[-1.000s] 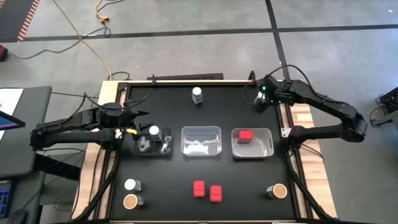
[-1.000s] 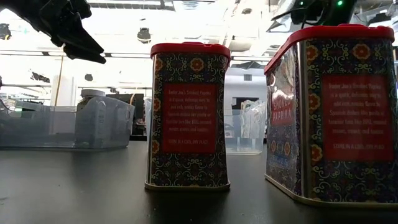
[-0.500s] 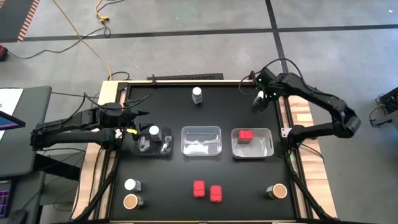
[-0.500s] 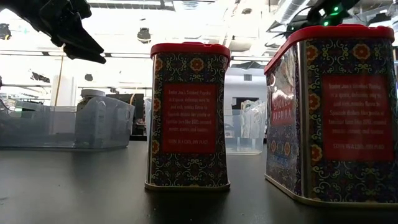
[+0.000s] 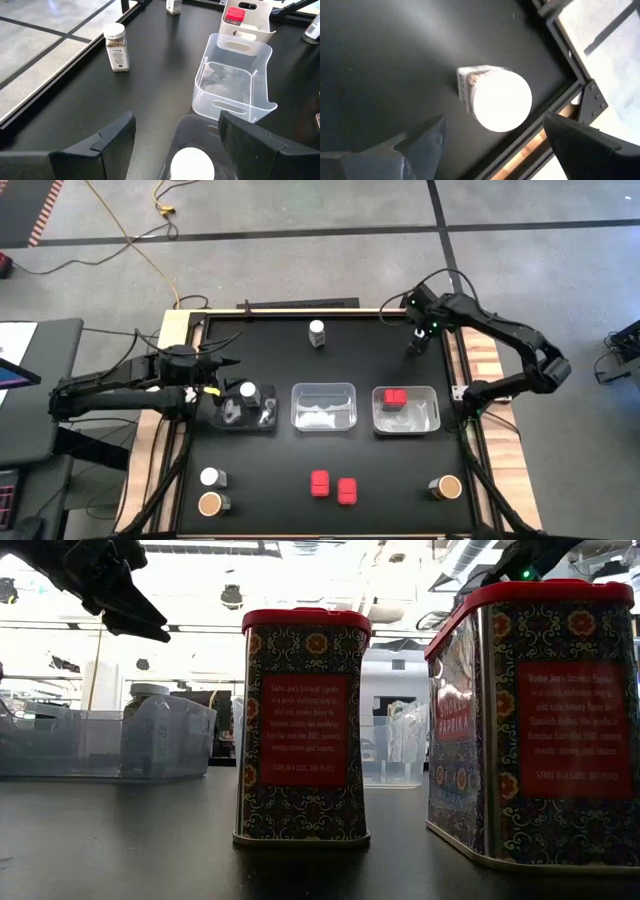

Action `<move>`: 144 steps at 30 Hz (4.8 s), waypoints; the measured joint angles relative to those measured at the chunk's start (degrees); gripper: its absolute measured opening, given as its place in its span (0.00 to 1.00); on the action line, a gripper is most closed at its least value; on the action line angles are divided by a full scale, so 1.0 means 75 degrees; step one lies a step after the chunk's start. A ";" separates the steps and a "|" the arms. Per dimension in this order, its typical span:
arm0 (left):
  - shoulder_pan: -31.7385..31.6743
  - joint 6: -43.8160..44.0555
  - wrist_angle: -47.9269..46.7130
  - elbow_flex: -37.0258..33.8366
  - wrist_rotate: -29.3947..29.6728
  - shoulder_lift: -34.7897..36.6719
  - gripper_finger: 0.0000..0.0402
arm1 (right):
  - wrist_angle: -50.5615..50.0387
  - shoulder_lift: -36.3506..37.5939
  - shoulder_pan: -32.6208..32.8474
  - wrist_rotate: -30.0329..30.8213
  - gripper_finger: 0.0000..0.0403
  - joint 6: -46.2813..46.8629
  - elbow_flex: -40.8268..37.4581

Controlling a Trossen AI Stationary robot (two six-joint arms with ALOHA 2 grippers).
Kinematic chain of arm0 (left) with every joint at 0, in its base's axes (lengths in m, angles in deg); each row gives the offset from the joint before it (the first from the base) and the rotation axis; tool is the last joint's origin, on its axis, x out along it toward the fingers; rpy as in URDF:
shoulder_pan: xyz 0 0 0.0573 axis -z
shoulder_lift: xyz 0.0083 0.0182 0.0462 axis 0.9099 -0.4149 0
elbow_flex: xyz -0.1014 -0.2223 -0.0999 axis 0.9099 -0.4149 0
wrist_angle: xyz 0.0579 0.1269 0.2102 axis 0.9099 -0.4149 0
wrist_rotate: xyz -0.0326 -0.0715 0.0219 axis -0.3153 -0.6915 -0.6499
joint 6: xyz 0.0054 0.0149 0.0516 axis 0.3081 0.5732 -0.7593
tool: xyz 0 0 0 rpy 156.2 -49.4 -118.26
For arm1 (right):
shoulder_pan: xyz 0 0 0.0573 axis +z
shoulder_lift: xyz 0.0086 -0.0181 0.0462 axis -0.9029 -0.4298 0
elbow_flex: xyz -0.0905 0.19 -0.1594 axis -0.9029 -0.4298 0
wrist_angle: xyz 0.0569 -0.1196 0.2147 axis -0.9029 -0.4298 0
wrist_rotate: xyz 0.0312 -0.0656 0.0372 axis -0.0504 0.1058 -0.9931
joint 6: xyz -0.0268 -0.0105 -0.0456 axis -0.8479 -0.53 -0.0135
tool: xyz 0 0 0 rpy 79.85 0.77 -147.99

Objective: Sort spices by type
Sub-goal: Put the top right white seasoning bottle into the black bin

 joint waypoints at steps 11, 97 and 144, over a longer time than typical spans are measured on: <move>0.0000 -0.0082 -0.0004 0.0000 0.0003 0.0000 0.67 | 0.0294 -0.0746 -0.0869 -0.0689 0.82 -0.0525 -0.0003; -0.0002 0.0173 -0.0010 0.0000 0.0028 0.0000 0.67 | -0.2226 -0.7702 0.4202 -0.1582 0.81 0.0299 0.9229; -0.0003 0.0527 0.2809 0.0610 -0.0062 -0.3042 0.67 | 0.0988 0.3359 0.8442 0.1806 0.79 0.8872 -0.1945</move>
